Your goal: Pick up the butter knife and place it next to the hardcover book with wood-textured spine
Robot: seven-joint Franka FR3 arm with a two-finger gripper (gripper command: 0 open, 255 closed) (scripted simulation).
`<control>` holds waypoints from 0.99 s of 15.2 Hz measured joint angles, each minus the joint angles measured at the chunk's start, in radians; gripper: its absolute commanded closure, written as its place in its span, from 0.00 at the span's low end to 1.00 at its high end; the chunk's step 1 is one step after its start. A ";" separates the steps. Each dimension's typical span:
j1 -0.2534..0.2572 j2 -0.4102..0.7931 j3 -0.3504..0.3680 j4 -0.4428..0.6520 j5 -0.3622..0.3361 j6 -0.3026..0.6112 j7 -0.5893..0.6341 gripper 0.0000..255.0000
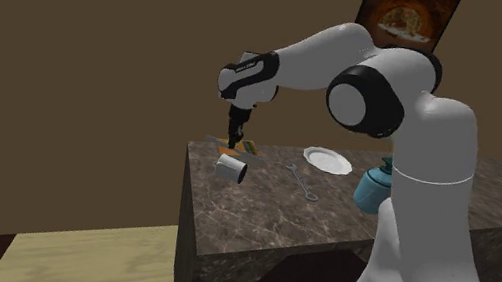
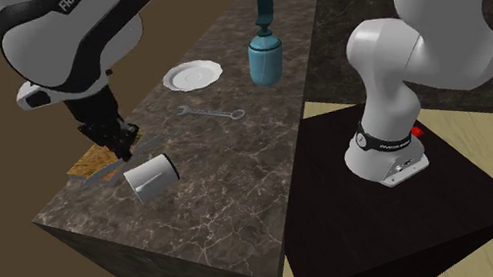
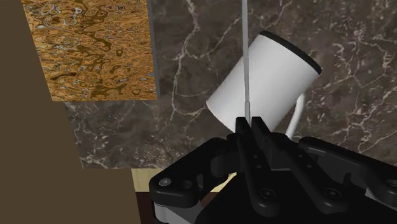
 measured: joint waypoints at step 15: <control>-0.118 0.220 0.105 0.182 0.132 0.008 -0.029 1.00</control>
